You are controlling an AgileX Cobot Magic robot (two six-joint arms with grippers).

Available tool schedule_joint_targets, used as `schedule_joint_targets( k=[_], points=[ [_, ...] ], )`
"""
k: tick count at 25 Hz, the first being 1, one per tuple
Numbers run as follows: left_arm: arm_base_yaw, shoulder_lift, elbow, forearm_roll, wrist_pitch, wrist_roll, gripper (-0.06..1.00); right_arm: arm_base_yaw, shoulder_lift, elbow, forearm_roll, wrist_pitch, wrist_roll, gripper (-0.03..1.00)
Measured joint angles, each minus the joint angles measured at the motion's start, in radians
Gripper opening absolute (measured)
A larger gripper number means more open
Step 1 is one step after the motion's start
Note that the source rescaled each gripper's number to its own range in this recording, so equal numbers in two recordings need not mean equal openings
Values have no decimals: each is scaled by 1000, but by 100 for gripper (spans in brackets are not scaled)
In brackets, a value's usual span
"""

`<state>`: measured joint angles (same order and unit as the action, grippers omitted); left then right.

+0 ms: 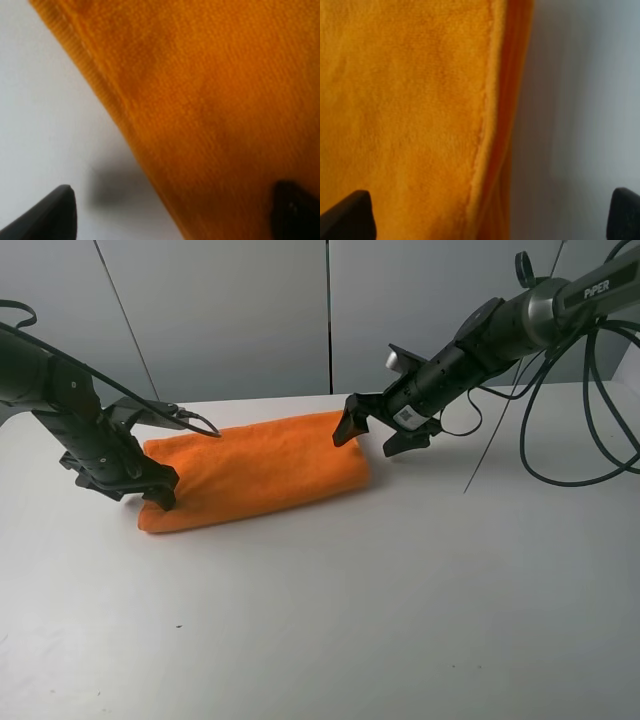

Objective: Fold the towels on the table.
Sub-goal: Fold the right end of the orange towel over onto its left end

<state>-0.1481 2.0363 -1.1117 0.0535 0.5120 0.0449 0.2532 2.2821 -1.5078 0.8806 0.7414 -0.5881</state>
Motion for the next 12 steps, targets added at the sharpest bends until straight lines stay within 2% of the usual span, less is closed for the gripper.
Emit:
schedule_joint_targets(
  k=[6, 12],
  points=[
    [0, 0, 0, 0, 4, 4, 100, 2, 8, -1, 62, 14, -24, 100],
    [0, 0, 0, 0, 4, 8, 100, 53, 44, -3, 97, 12, -41, 100]
  ],
)
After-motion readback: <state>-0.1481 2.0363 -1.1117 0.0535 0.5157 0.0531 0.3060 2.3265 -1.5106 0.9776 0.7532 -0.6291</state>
